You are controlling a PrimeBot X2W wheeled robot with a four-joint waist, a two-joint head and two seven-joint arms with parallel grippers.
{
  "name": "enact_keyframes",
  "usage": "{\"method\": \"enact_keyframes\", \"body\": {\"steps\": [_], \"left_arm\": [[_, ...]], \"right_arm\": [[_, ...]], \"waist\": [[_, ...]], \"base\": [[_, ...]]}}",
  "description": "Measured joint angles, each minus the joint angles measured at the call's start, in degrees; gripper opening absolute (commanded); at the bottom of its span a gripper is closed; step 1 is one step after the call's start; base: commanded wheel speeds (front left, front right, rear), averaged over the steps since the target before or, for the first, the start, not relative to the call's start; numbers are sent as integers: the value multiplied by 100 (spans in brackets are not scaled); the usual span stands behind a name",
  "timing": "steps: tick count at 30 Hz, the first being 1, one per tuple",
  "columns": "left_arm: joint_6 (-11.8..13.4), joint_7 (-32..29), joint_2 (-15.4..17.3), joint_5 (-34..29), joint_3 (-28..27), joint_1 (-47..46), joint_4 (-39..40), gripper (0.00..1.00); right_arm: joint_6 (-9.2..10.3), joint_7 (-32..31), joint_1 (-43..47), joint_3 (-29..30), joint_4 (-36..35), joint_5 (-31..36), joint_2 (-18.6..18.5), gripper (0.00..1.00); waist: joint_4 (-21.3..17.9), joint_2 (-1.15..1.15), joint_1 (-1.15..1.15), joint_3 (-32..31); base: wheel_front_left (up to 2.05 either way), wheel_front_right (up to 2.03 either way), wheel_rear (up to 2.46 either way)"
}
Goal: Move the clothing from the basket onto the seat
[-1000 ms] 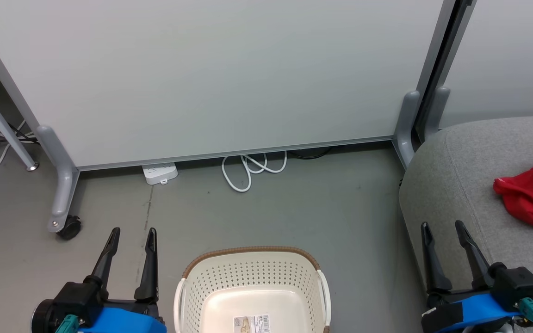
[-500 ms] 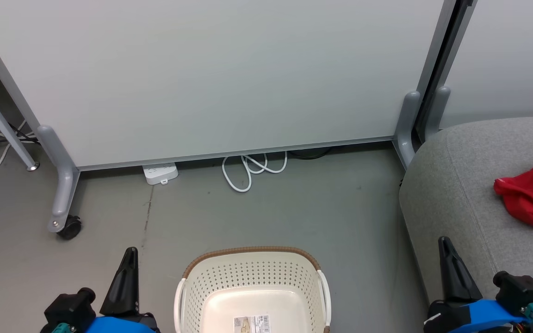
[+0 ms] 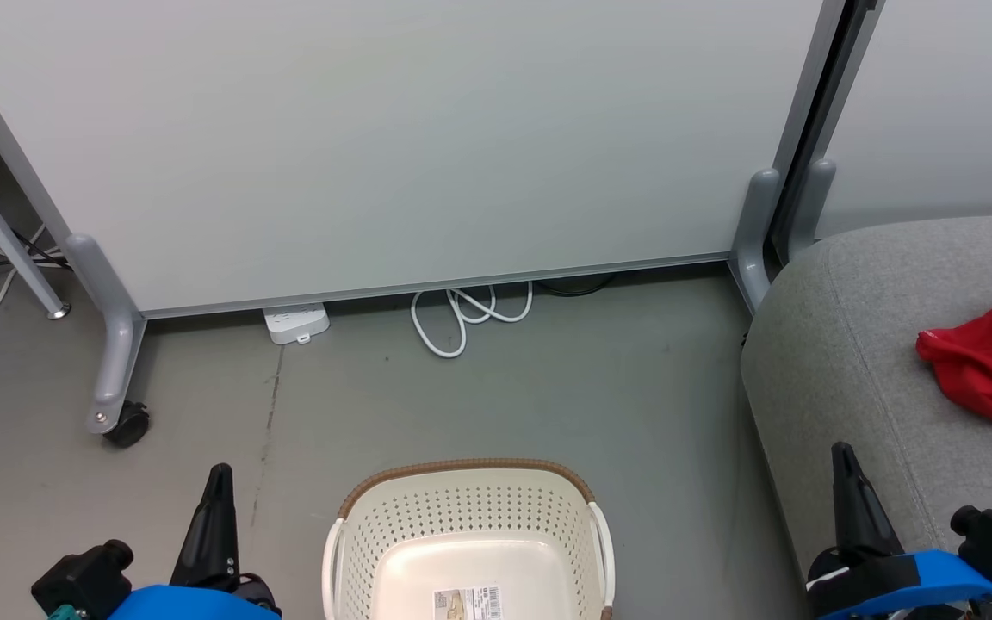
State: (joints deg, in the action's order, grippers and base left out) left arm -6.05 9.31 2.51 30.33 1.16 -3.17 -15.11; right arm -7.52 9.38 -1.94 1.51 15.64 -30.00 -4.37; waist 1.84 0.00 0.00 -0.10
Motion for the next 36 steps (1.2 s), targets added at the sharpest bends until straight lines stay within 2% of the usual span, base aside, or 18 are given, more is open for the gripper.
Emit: {"method": "enact_keyframes", "body": {"steps": [19, 36], "left_arm": [[-21, -419, 1, 1619, -201, -43, 23, 0], [-60, -715, 3, 2803, -343, -101, 42, 0]], "right_arm": [[1, -417, -75, 126, -45, -1614, 35, 0], [1, -720, -147, 226, -71, -2821, 64, 0]], "waist": [[-33, 0, 0, 5], [-63, 0, 0, 9]], "base": [[0, 0, 0], [0, 0, 0]]}}
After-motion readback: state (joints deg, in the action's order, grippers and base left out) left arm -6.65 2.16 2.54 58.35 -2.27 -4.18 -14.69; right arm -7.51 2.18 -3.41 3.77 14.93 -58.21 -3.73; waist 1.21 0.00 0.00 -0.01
